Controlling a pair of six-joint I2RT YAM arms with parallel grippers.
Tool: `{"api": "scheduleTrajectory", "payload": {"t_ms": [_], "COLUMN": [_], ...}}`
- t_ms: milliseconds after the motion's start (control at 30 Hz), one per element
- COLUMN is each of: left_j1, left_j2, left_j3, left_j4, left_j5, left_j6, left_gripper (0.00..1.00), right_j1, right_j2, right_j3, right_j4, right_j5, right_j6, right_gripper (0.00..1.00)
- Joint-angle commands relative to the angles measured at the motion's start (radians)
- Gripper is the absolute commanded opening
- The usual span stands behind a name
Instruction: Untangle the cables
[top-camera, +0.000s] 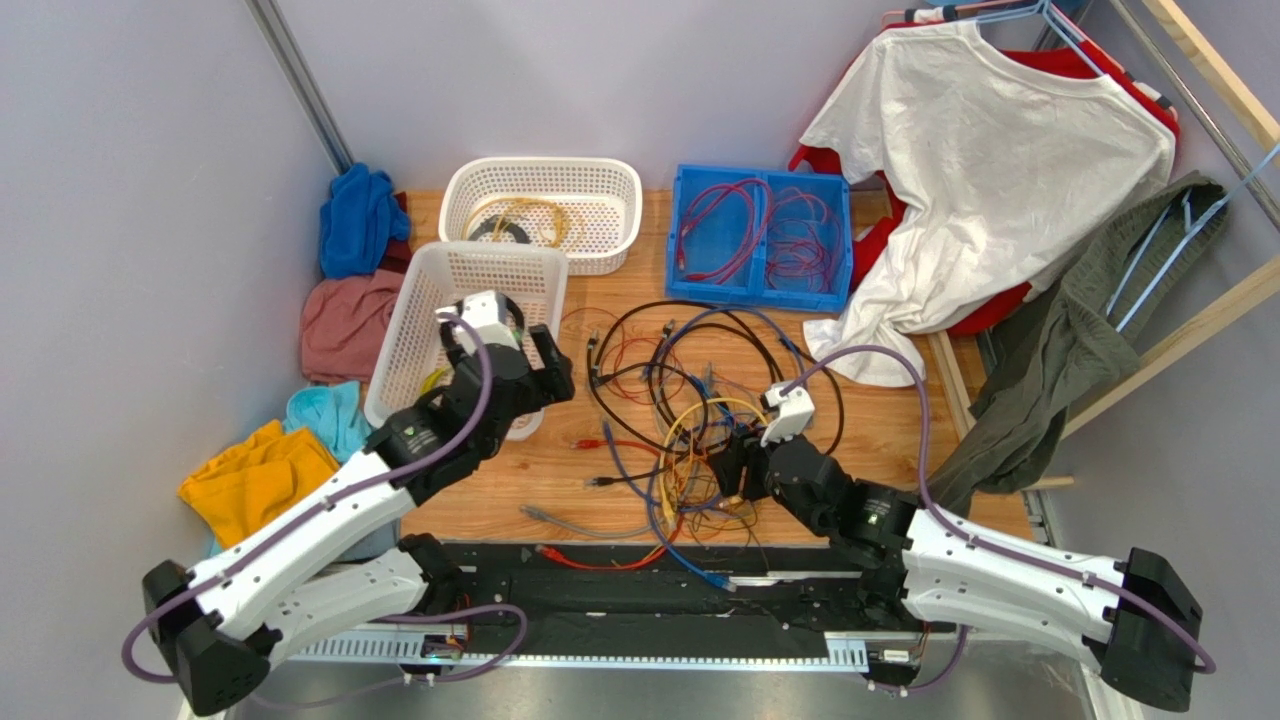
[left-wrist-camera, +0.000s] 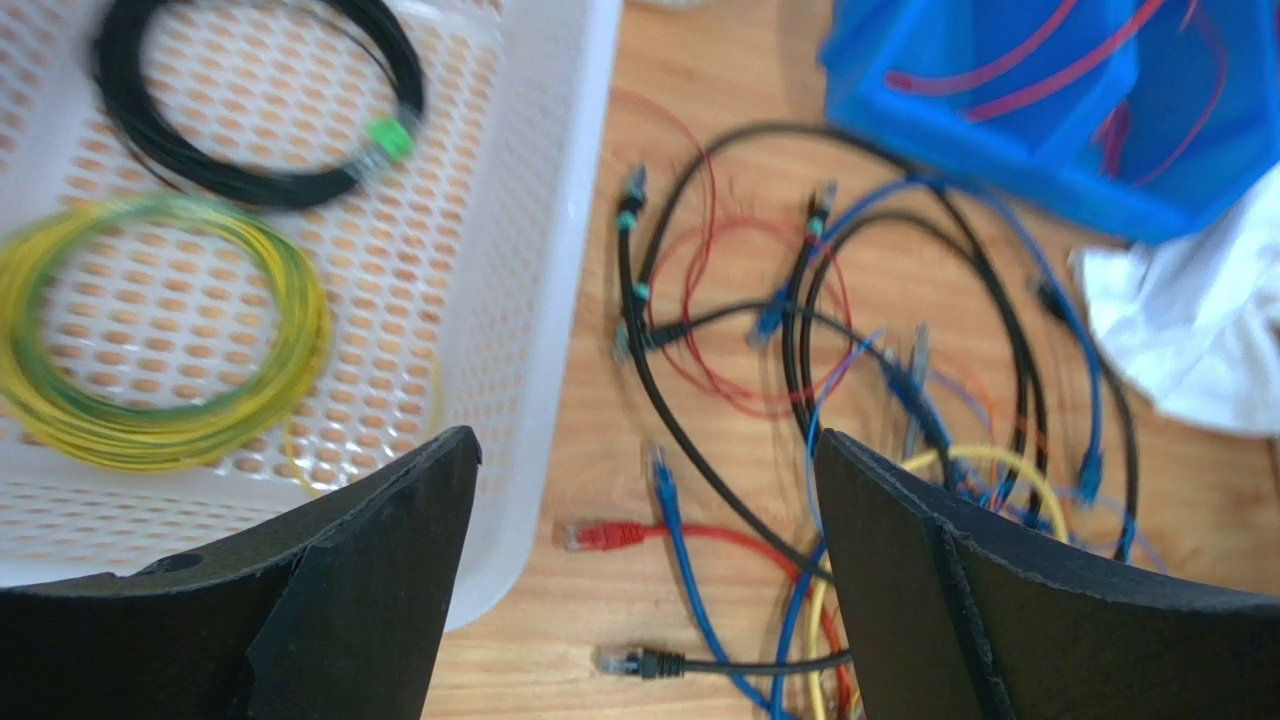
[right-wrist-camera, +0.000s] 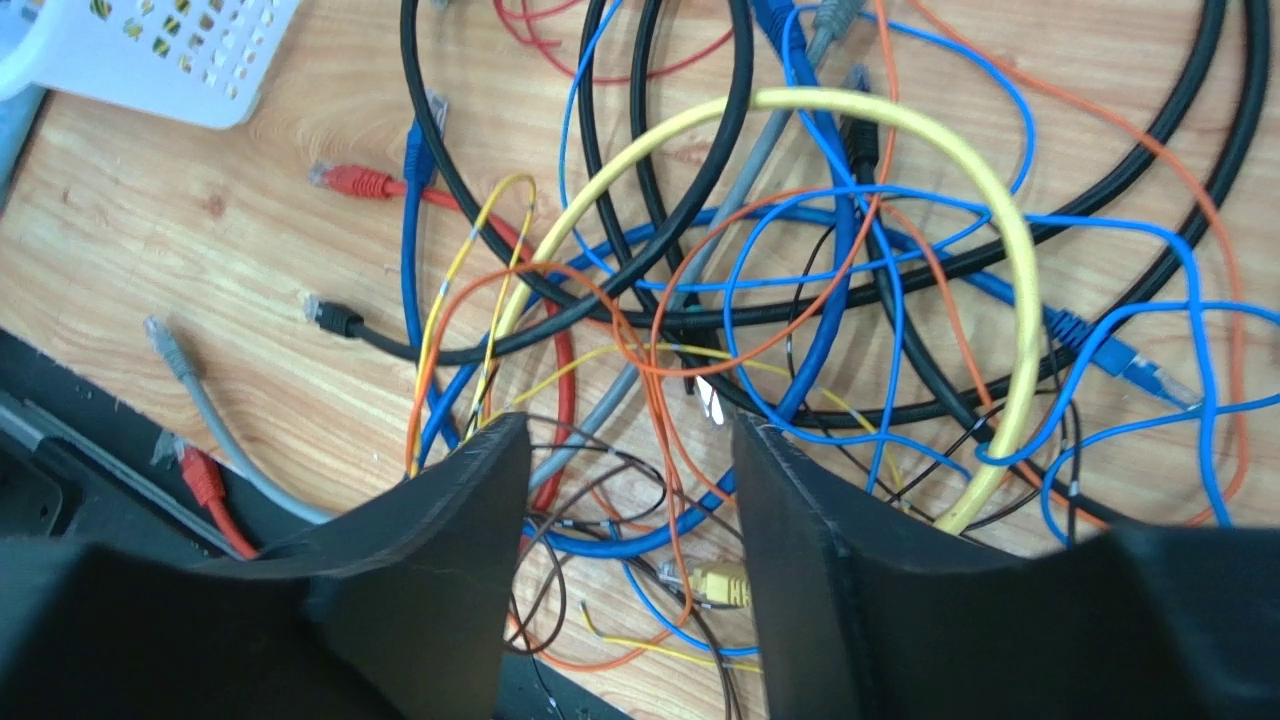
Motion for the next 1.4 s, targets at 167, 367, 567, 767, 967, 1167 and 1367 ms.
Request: {"api": "scheduleTrajectory", "payload": {"t_ms": [167, 367, 567, 767, 967, 1167, 1367], "left_j1": [0.004, 0.002, 0.002, 0.002, 0.002, 0.002, 0.002], "left_j2": [0.126, 0.220, 0.216, 0.202, 0.157, 0.113, 0.087], "left_j3": [-0.105, -0.132, -0.191, -0.210, -0.225, -0.196, -0.155], "left_j4": [0.225, 0.300, 0.342, 0.342, 0.331, 0.319, 0.422], "left_j5": [0.338, 0.481, 0.521, 0.535, 0.510, 0.443, 0.496], "left_j6": [0.007, -0.030, -0.064, -0.065, -0.065, -0.019, 0.077], "left_gripper": [0.88, 0.85, 0.84, 0.84, 0.84, 0.83, 0.83], "right_j1": [0.002, -0.189, -0.292, -0.306, -0.247, -0.132, -0.130], "right_j2": [0.025, 0.161, 0.399, 0.557, 0.387, 0.128, 0.139], "right_j3": [0.095, 0.164, 0.216, 0.244, 0.259, 0.275, 0.334], "right_j4": [-0.069, -0.099, -0.093, -0.045, -0.067, -0.011, -0.069], "right_j5": [0.247, 0.274, 0.191, 0.068, 0.133, 0.119, 0.071], "right_j6": [0.004, -0.005, 0.022, 0.042, 0.023, -0.094, -0.136], "right_gripper": [0.61, 0.63, 0.62, 0.44, 0.06, 0.00, 0.00]}}
